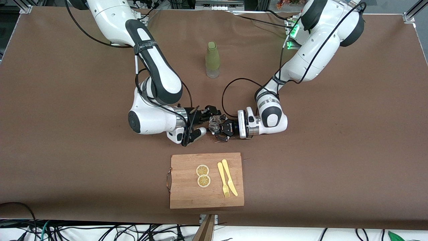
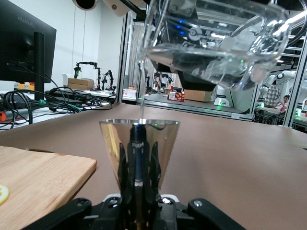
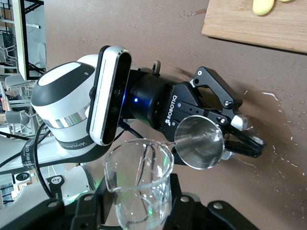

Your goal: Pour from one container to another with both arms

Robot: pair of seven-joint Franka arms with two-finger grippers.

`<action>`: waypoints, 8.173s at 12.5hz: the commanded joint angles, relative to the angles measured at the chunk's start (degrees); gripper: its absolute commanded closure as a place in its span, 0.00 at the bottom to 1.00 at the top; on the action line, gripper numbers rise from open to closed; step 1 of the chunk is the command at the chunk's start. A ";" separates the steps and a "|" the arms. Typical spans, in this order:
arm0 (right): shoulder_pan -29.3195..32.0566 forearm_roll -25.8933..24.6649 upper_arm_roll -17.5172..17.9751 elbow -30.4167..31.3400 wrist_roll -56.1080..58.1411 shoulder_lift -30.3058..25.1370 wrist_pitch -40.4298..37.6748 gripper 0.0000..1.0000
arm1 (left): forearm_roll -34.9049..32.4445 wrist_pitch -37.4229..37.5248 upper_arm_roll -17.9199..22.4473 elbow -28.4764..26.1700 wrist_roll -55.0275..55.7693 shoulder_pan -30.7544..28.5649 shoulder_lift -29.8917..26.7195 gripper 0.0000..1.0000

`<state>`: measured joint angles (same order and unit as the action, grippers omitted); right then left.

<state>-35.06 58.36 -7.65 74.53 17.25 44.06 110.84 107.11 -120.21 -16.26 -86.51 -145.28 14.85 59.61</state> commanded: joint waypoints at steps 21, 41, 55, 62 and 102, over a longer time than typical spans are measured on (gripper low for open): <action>9.03 -5.98 -6.59 31.02 56.36 -20.68 -1.39 0.75 | 1.96 2.25 9.83 -1.55 8.26 -0.78 -6.78 1.00; 37.34 1.05 -9.14 30.85 116.78 -4.95 -14.87 0.72 | -28.89 45.06 30.85 -1.55 1.96 -26.89 -3.28 1.00; 37.78 5.36 -10.37 22.41 115.39 3.93 -13.54 0.00 | -28.98 45.94 31.73 -4.19 -2.72 -27.86 -1.51 0.72; 37.78 -5.60 -16.08 22.33 109.16 0.25 -13.64 0.00 | -28.98 46.56 32.34 -4.28 -3.52 -27.95 -1.25 0.01; 34.72 -61.53 5.03 21.01 -20.68 -47.05 -20.77 0.00 | -106.66 33.27 5.19 -10.43 150.02 -26.63 -66.63 0.00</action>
<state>1.64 -3.44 -0.44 96.47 -2.43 -4.18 87.72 4.01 -88.42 -11.28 -94.93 2.76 -12.42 -3.74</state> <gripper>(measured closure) 0.000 0.000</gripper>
